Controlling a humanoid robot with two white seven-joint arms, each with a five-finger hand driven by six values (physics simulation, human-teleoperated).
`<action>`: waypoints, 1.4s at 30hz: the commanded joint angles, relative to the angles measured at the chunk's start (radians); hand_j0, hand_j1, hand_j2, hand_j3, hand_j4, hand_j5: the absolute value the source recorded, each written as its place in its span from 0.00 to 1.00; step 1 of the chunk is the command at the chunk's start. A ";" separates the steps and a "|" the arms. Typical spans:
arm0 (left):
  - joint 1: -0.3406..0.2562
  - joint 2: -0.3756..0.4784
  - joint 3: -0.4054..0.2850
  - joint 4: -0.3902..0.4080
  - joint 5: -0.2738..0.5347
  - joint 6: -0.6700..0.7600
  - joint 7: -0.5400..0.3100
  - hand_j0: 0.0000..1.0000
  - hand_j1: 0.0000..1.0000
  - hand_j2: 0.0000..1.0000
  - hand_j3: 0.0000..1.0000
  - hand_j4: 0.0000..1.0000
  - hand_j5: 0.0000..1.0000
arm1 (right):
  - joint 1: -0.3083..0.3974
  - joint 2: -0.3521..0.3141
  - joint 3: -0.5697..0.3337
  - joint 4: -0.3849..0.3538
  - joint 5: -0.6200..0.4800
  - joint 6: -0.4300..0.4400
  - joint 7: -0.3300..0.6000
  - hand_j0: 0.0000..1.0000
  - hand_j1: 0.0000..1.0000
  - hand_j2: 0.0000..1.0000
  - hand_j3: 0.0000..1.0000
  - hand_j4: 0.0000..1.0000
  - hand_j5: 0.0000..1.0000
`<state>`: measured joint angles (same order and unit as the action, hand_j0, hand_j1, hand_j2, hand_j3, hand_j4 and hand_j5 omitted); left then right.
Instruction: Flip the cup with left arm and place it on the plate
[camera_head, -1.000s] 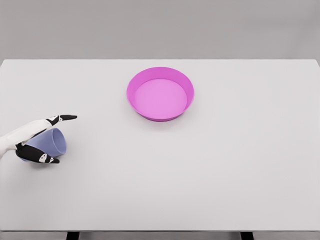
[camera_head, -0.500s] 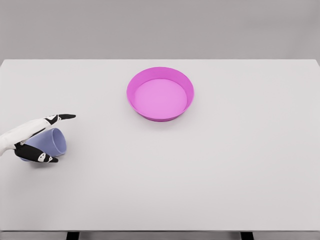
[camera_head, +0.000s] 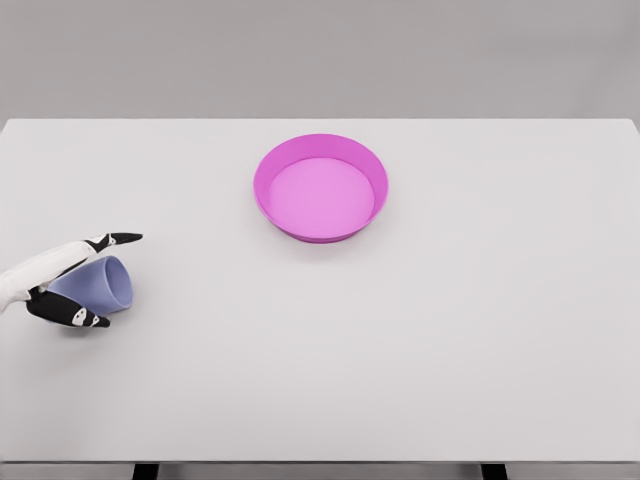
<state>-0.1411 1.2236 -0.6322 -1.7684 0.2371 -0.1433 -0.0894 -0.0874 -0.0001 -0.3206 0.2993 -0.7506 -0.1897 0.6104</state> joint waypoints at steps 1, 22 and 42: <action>0.002 -0.001 0.000 0.000 0.002 0.010 -0.003 1.00 1.00 1.00 1.00 1.00 1.00 | 0.000 0.000 0.000 0.000 0.001 0.000 0.000 1.00 1.00 1.00 1.00 1.00 1.00; -0.005 -0.027 0.000 0.000 0.002 0.010 -0.006 1.00 1.00 1.00 1.00 1.00 1.00 | 0.000 0.000 0.000 0.000 0.001 0.000 0.000 1.00 1.00 1.00 1.00 1.00 1.00; -0.005 -0.050 0.000 0.000 -0.007 0.117 -0.004 1.00 1.00 1.00 1.00 1.00 1.00 | 0.000 0.000 0.000 0.000 0.001 0.000 0.000 1.00 1.00 1.00 1.00 1.00 1.00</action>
<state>-0.1457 1.1733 -0.6324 -1.7684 0.2291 -0.0432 -0.0939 -0.0874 -0.0001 -0.3206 0.2993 -0.7506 -0.1897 0.6104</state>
